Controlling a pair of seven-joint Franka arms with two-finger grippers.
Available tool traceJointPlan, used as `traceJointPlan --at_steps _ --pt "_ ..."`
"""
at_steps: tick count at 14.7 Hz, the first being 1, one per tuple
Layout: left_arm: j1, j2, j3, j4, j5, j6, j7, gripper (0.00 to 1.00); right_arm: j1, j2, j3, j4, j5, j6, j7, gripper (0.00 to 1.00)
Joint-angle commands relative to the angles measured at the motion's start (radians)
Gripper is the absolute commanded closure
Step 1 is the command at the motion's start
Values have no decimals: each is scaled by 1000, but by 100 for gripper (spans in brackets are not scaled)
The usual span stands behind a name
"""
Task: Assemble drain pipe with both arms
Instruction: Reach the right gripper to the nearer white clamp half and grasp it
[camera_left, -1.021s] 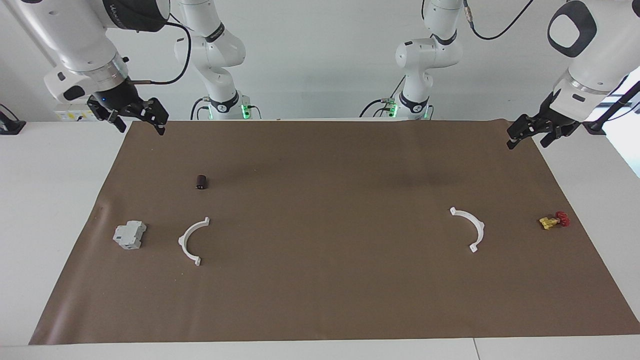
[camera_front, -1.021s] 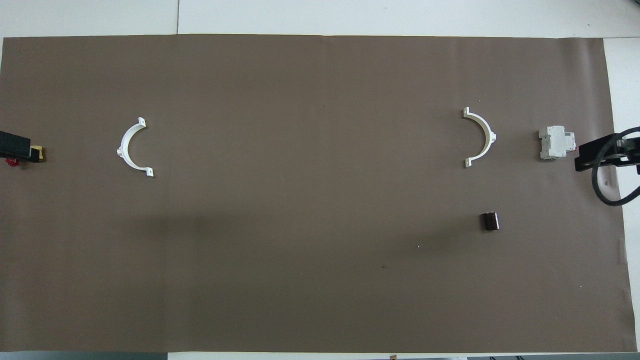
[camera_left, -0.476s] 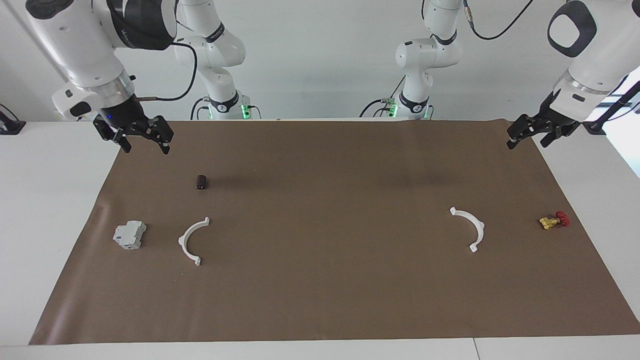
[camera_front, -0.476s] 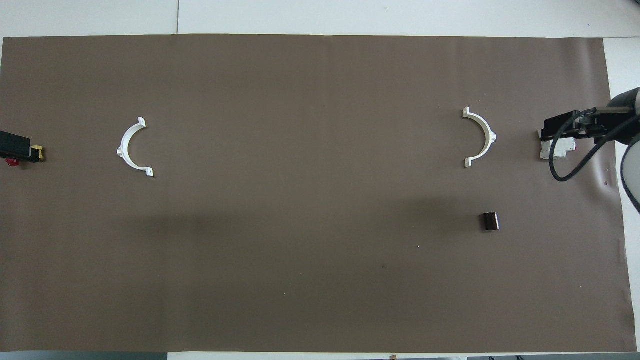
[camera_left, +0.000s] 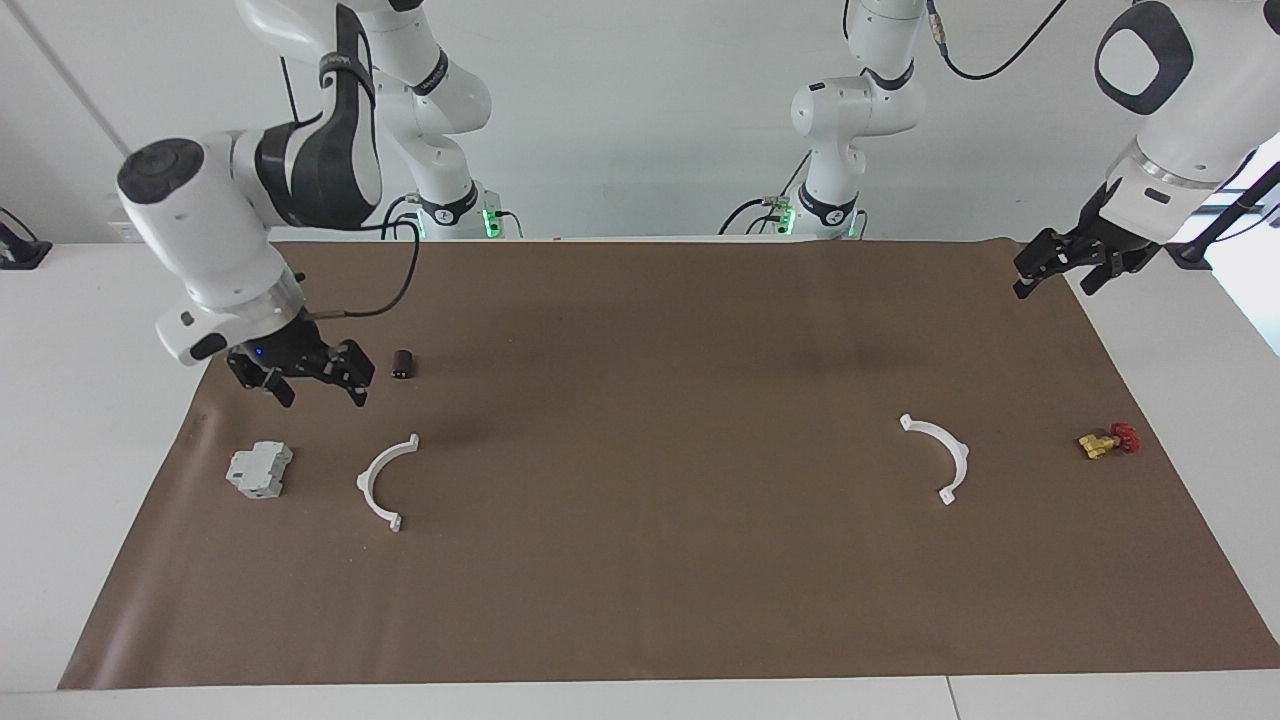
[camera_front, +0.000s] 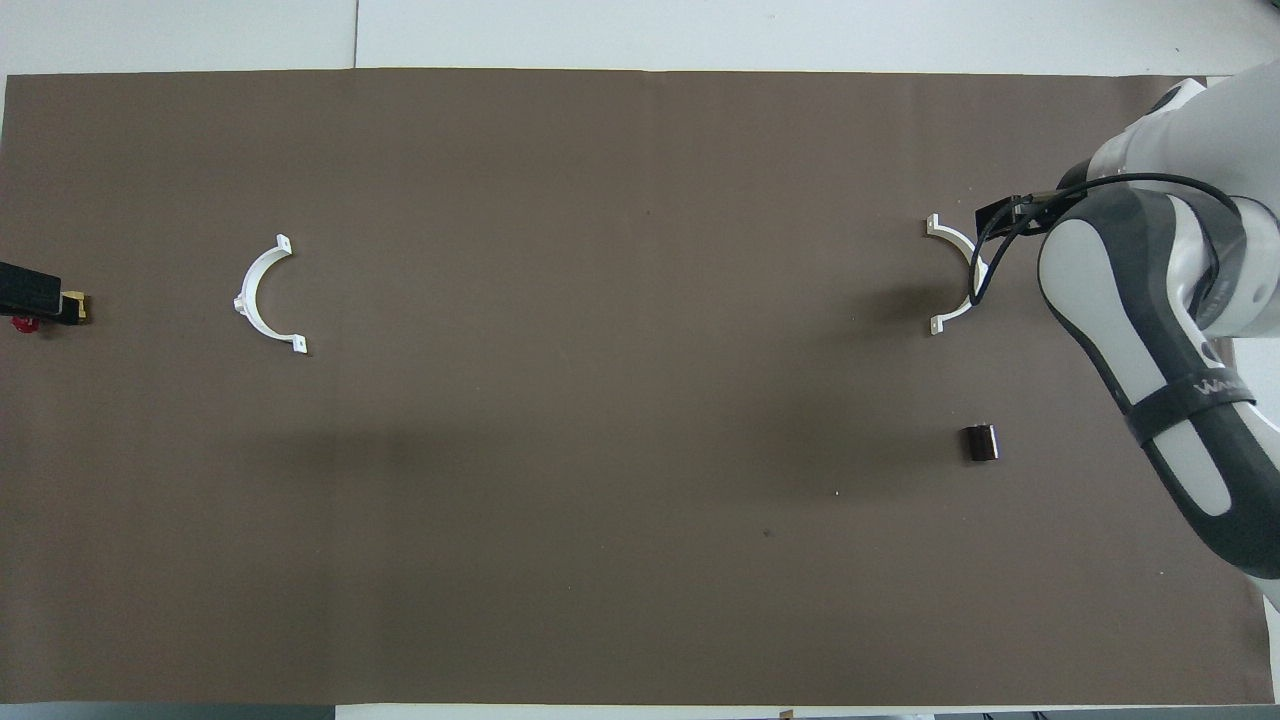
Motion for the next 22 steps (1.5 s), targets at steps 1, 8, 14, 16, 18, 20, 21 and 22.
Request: traceJointPlan --at_steps 1,8,14,16,18,20,21,22 --pt "-7 -26 5 -30 9 19 3 0 -10 95 7 13 19 102 -64 0" --pt "-10 -24 -6 -28 9 19 2 0 -14 97 7 -44 24 113 -150 22" --pt "2 -26 -4 -29 9 4 2 0 -19 100 7 -80 24 146 -155 34" --pt "5 -26 -3 -29 9 -1 -1 0 -19 97 7 -99 24 168 -163 38" --pt "-2 -24 -3 -39 10 39 0 0 -36 92 7 -126 24 192 -190 39" --pt "-7 -14 -3 -62 10 97 0 0 -37 92 7 -127 24 191 -204 42" --pt "-7 -7 -3 -85 10 137 0 0 -37 92 7 -127 24 191 -206 42" --pt "-9 -4 -3 -114 10 183 0 0 -37 91 7 -128 26 188 -206 44"
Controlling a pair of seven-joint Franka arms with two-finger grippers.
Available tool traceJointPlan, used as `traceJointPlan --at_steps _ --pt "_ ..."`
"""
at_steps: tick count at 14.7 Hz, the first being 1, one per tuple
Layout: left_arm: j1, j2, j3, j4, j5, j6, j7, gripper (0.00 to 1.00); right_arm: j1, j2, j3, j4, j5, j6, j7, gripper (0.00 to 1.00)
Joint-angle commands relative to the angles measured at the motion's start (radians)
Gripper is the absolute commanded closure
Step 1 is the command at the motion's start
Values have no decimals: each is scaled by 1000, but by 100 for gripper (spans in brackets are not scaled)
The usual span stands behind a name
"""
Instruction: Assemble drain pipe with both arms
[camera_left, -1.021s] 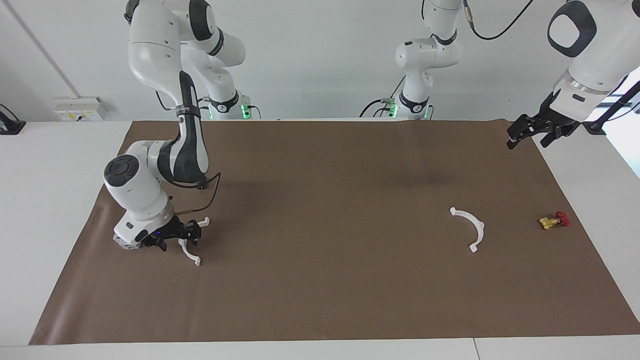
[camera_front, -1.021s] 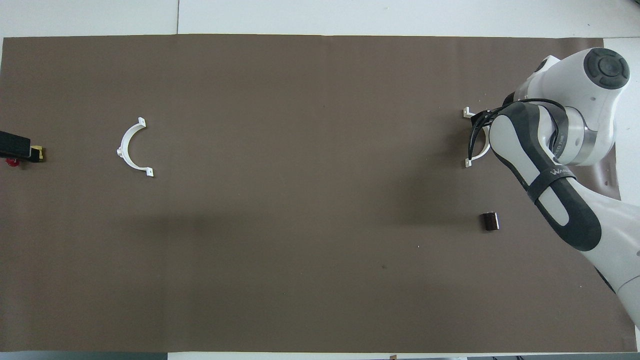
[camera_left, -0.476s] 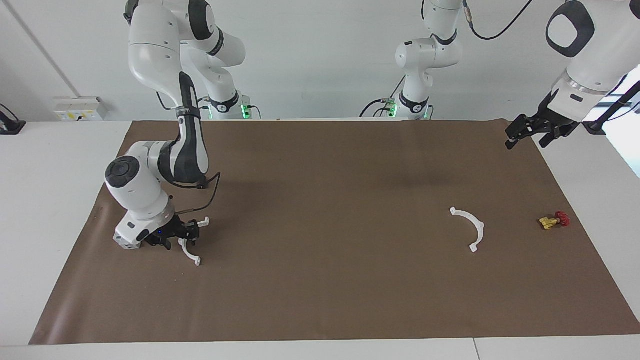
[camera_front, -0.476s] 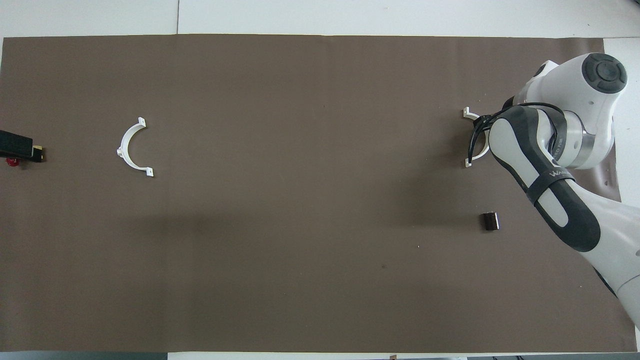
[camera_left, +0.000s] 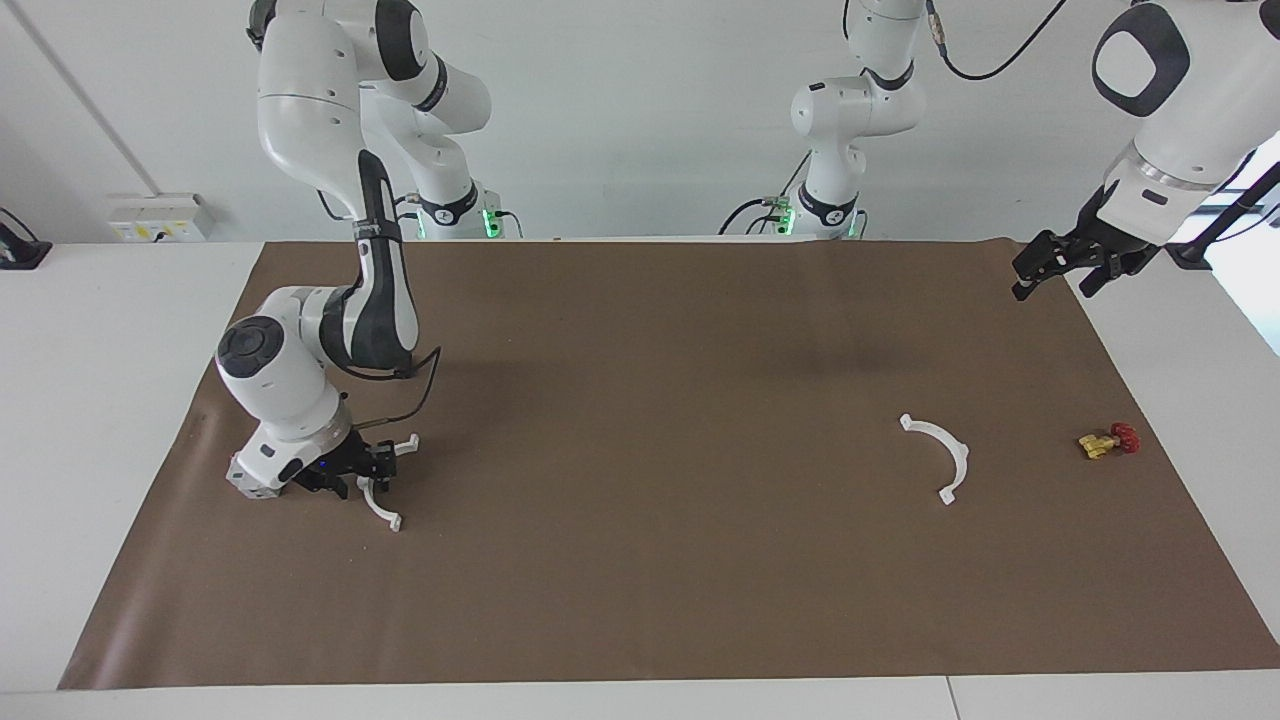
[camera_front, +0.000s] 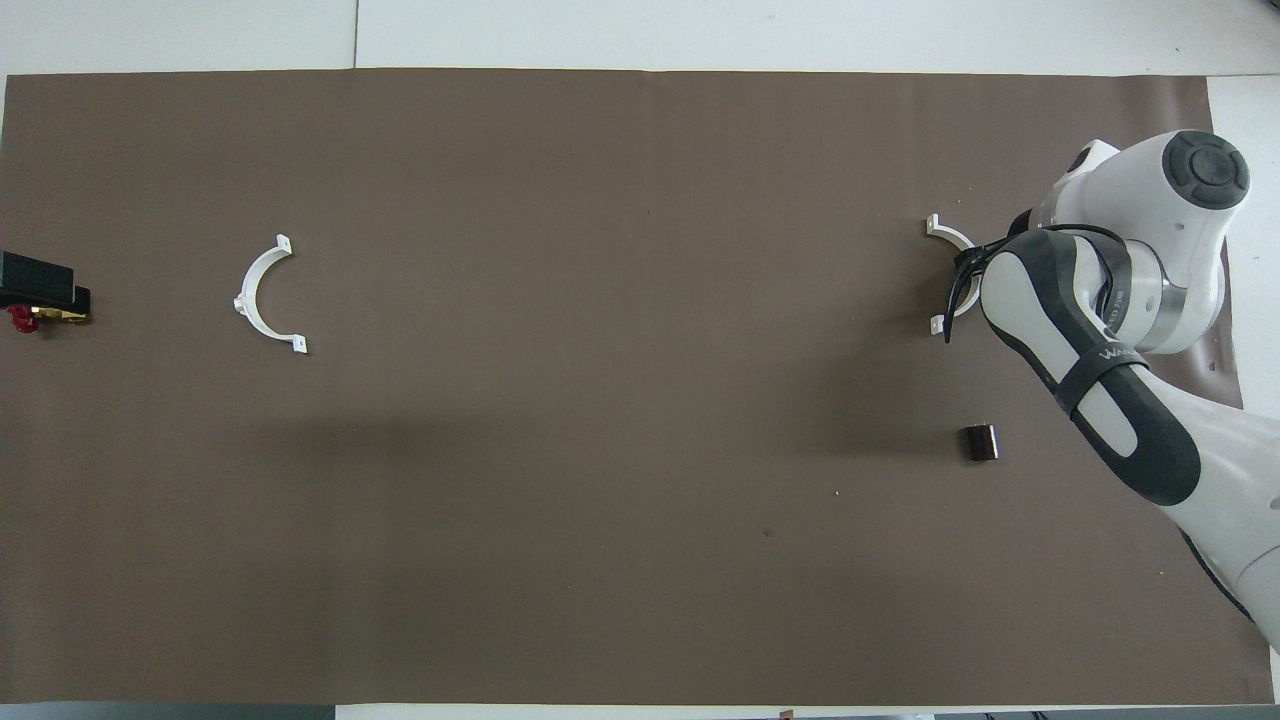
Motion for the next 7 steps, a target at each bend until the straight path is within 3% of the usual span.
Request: traceJointPlan --at_steps 1,7 --pt "-6 10 -2 -98 10 135 -1 0 -8 -32 7 -39 19 14 -32 44" --pt "-26 162 -2 -170 10 385 -4 0 -5 -34 7 -39 19 7 -28 50"
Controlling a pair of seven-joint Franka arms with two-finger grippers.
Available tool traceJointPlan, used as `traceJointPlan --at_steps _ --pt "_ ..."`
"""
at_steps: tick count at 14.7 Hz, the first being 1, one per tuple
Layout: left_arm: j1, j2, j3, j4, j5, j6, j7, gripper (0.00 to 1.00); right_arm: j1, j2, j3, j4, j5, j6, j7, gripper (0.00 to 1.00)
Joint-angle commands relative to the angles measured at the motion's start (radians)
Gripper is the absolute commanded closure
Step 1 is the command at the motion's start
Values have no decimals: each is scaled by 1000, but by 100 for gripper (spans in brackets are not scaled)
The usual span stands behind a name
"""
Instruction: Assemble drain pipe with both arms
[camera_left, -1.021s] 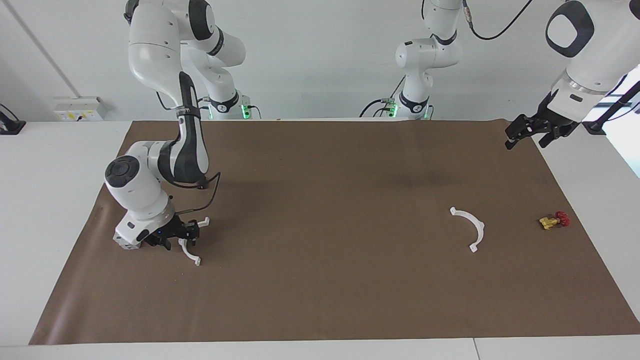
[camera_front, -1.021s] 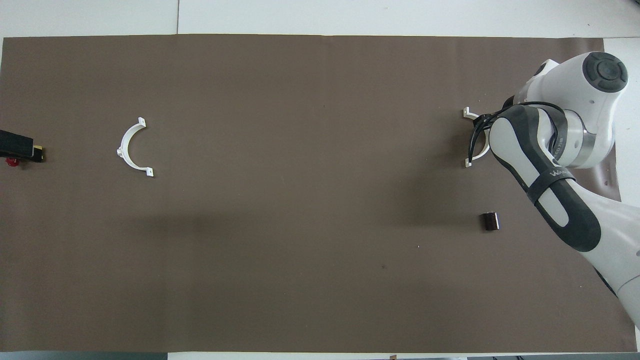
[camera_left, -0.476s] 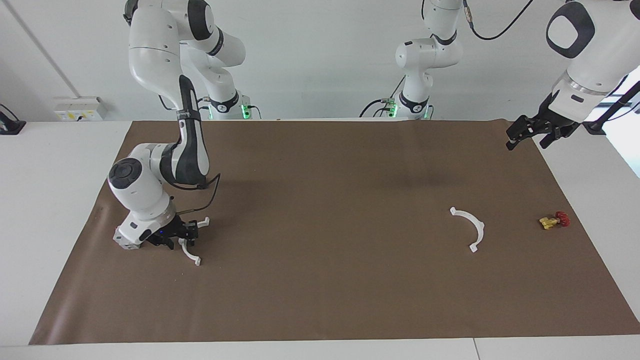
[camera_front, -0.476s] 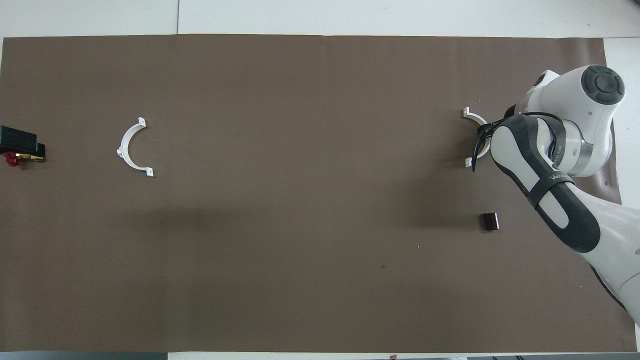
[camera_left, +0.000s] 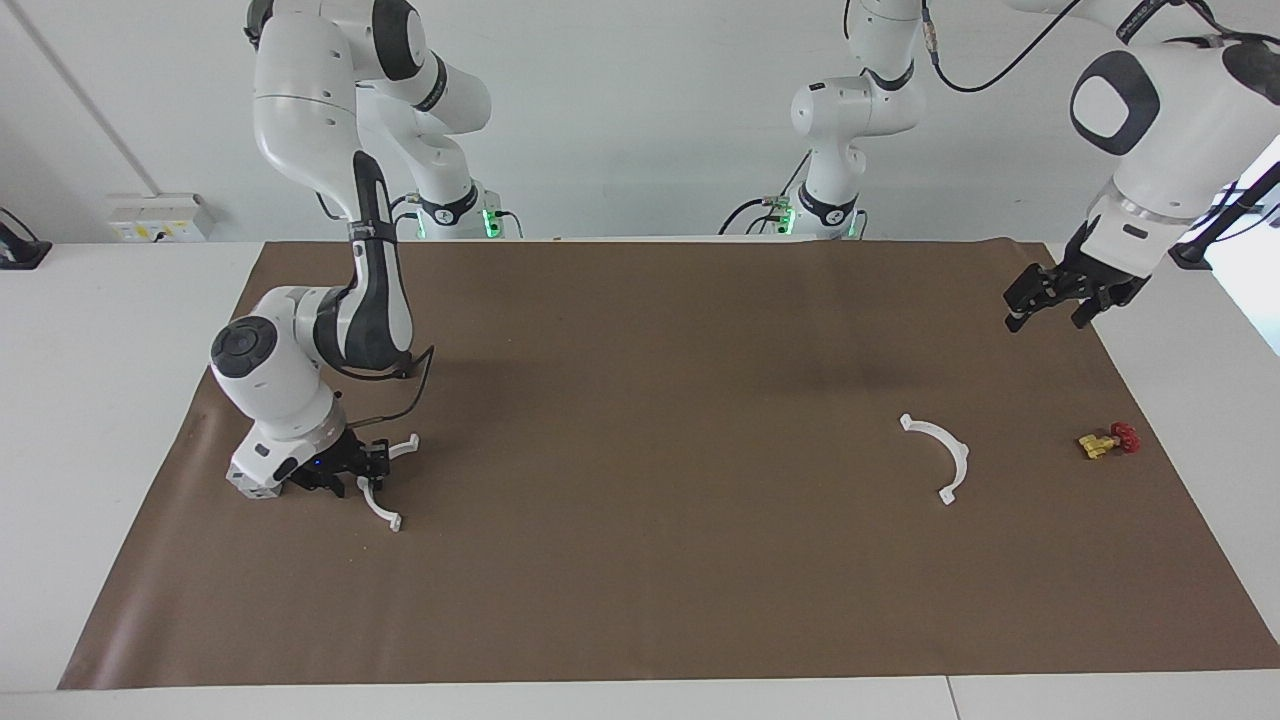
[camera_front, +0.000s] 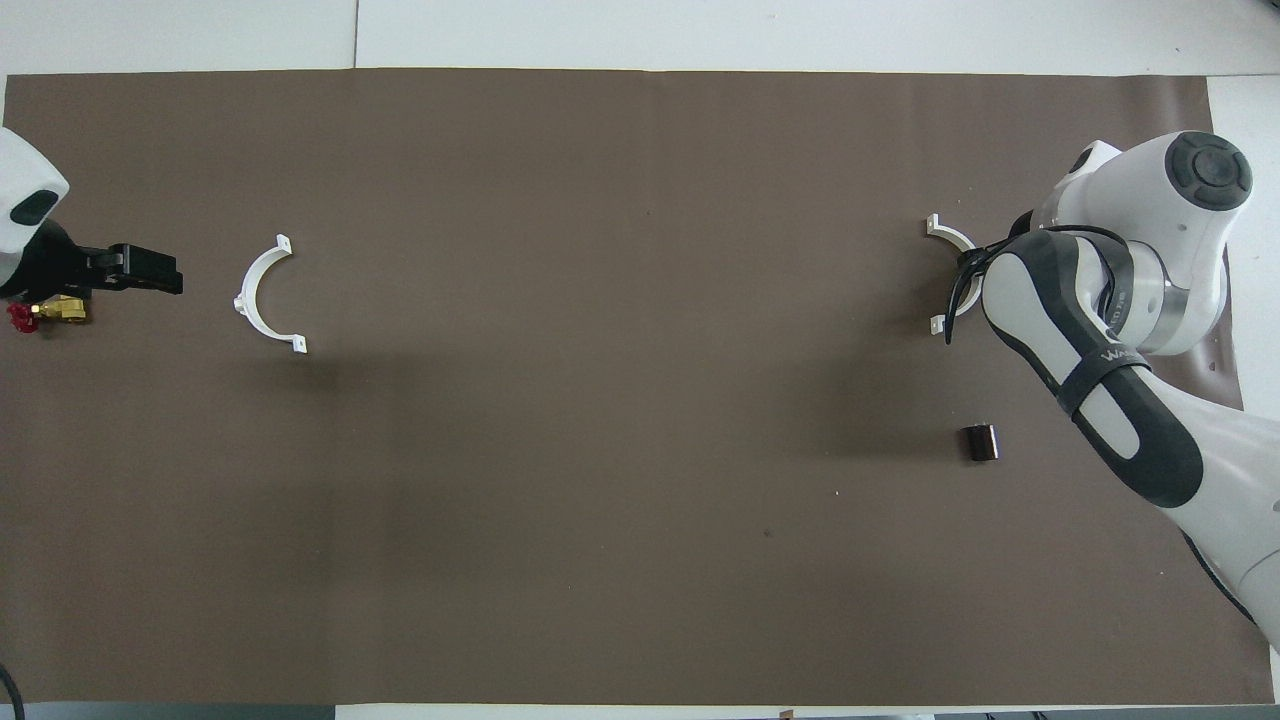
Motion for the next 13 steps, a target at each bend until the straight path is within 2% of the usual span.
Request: traceJointPlan --at_steps 1,4,6,8,10,11,12,13 --pt "-9 54 5 -52 10 142 -4 0 -5 -28 7 -35 20 7 -26 50" --pt "-9 110 5 -128 10 295 -10 0 -4 -31 7 -41 20 6 -23 60" --pt "-9 162 5 -132 10 331 -25 2 -1 -34 9 -53 57 7 -23 61" --pt "-21 188 5 -139 10 374 -54 5 4 -36 9 -59 59 10 -23 73" --pt "-32 188 5 -150 10 376 -87 17 4 -36 9 -56 57 12 -28 86" --pt "-33 190 5 -162 10 382 -107 26 5 -34 10 -52 57 11 -29 94" --pt "-32 190 5 -173 10 395 -114 31 5 -34 10 -45 57 6 -31 100" --pt "-32 188 5 -184 10 412 -114 36 5 -34 13 -33 56 -2 -29 100"
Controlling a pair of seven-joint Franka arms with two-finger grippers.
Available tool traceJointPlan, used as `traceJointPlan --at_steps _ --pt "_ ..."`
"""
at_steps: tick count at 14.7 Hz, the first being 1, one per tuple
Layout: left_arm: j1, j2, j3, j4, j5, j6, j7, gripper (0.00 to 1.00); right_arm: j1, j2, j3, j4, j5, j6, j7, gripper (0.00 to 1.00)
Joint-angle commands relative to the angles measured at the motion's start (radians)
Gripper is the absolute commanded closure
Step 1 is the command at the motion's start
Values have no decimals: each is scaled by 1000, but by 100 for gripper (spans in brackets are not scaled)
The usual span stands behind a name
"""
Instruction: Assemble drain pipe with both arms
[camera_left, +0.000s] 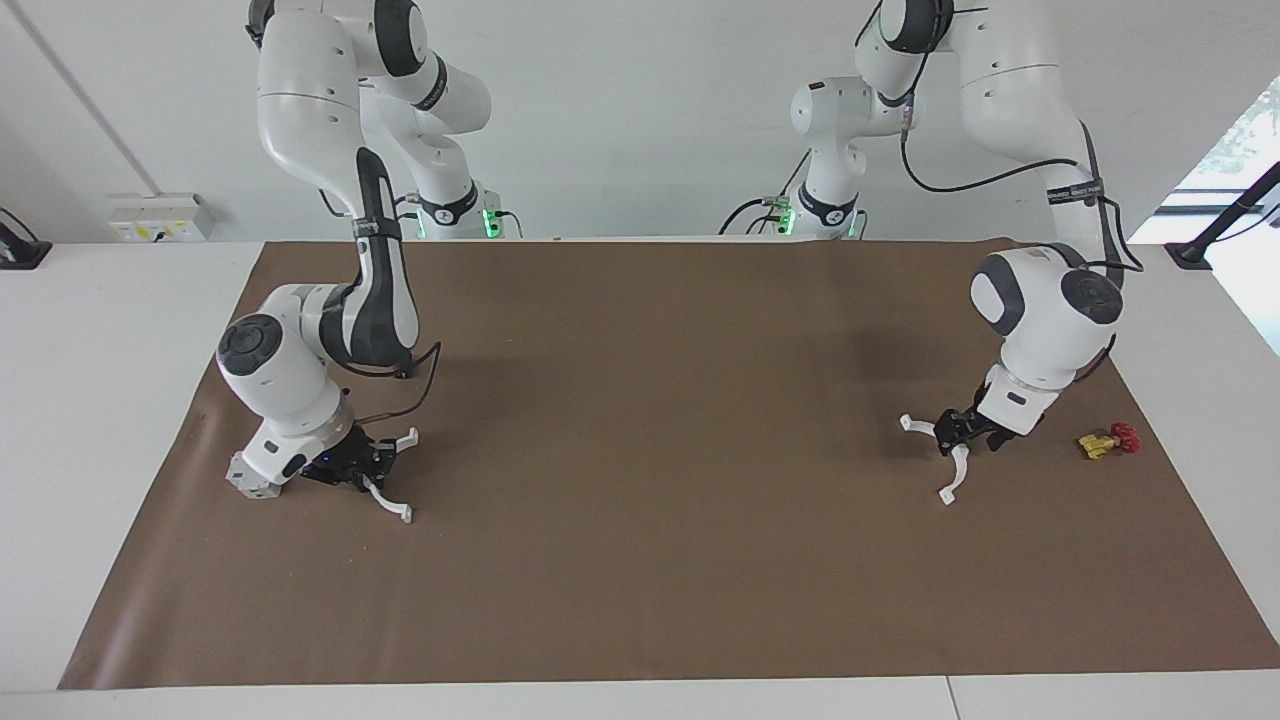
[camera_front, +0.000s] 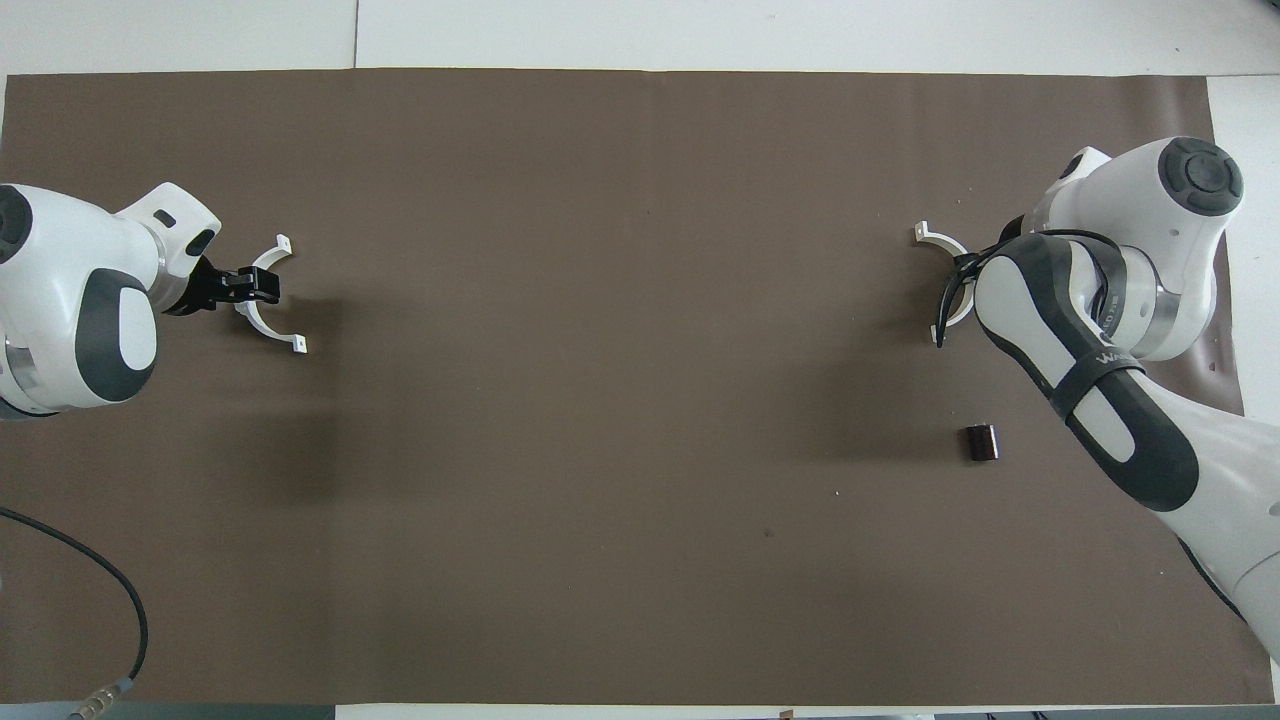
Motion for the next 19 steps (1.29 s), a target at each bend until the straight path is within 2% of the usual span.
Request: traceJointPlan --at_steps 1,3,4,5,6,9,11,13,16,19 --pt "-8 -14 6 -49 10 57 -29 41 -3 -25 15 27 23 -42 -28 100" --pt "-6 -14 6 -50 10 57 -30 59 48 9 21 235 8 -250 10 100" --pt "-4 -16 6 -50 10 57 -38 74 99 36 21 325 3 -350 82 100" --pt "-4 -16 6 -50 10 57 -48 91 144 62 21 398 -9 -410 185 100" --pt "-4 -16 6 -50 10 57 -55 100 211 79 21 442 -17 -417 303 100" --pt "-4 -14 8 -43 10 57 -56 100 419 113 19 458 -23 -358 623 100" --pt "3 -19 8 -37 10 57 -53 100 498 141 21 463 -31 -275 762 100" --pt "12 -27 6 -27 10 50 -47 100 526 146 21 448 -52 -244 782 100" --pt "14 -33 12 -10 10 41 -42 100 532 146 21 344 -57 -148 778 100" --pt "28 -48 14 3 10 37 -41 100 532 144 21 323 -81 -144 750 100"
